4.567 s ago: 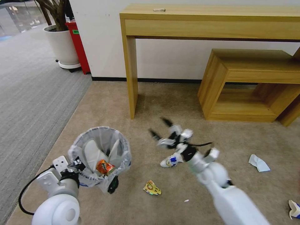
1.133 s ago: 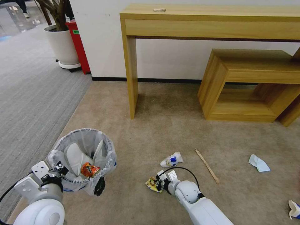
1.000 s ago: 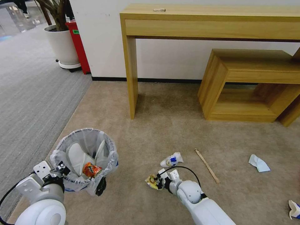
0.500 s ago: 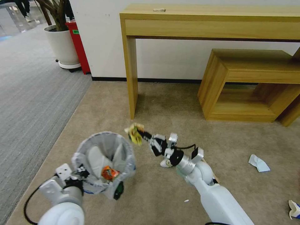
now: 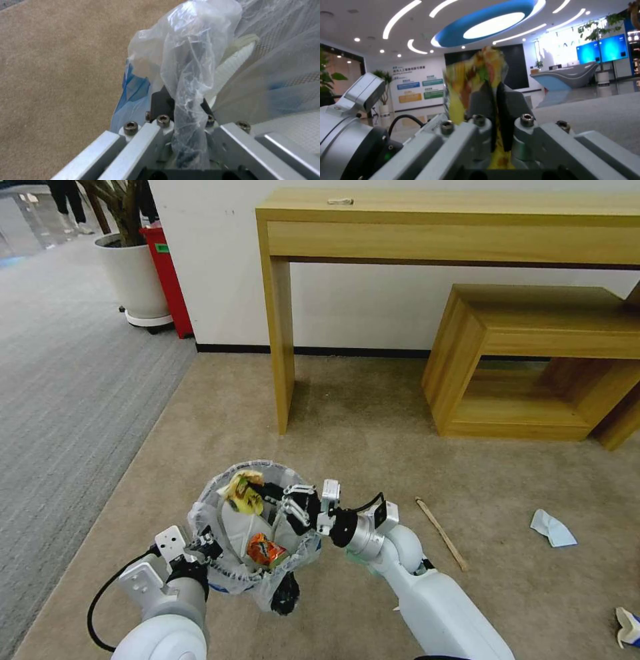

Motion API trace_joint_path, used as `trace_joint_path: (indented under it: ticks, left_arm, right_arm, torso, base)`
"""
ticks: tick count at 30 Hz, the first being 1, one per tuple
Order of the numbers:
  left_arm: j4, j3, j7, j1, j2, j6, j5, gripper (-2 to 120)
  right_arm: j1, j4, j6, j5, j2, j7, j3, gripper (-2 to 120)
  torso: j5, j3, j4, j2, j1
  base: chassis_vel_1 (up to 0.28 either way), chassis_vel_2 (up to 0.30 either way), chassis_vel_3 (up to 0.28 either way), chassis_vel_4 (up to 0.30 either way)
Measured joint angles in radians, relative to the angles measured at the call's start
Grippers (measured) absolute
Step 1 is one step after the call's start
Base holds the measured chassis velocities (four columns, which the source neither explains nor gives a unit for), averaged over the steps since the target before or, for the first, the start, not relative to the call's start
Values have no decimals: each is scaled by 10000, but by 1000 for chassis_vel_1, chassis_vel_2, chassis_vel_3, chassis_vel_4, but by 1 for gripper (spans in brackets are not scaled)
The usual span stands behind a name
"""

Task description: Pick up the trash bin and place the garbage on the floor into it.

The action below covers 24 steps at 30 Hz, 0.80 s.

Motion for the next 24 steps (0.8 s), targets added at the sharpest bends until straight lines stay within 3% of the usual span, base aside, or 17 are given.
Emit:
trace_joint_path:
  ticks: [5,8,16,17,21,24]
  left_arm:
    - [69,-33,0,-68,-18,17,-19,0]
    - [124,-34,-1,-127,-16,36,-23,0]
    - [155,-89,-18,-157,-13,64,-26,0]
    - [159,-115,-20,-166,-12,69,-25,0]
    - [163,-407,-35,-278,-9,95,-131,0]
    - [162,-1047,-79,-518,174,104,-323,0]
  right_arm:
    - [-44,20,-57,-16,-76,-88,158,24]
    - [-165,71,-132,-110,-238,-314,491,39]
    - [-279,214,-199,-96,-494,-412,885,59]
    - [-311,272,-199,-52,-577,-380,988,67]
    - [-597,841,-85,123,-908,1208,1659,84]
    - [-1196,1706,-102,-329,-1086,4348,2696,96]
  torso:
    - [0,0,0,0,0]
    - [1,0,0,0,0]
    - [1,0,0,0,0]
    - [1,0,0,0,0]
    - [0,0,1,-1,0]
    - [4,0,0,0,0]
  base:
    - [0,0,0,0]
    - [0,0,0,0]
    - [0,0,0,0]
    - [0,0,0,0]
    - [0,0,0,0]
    - [0,0,0,0]
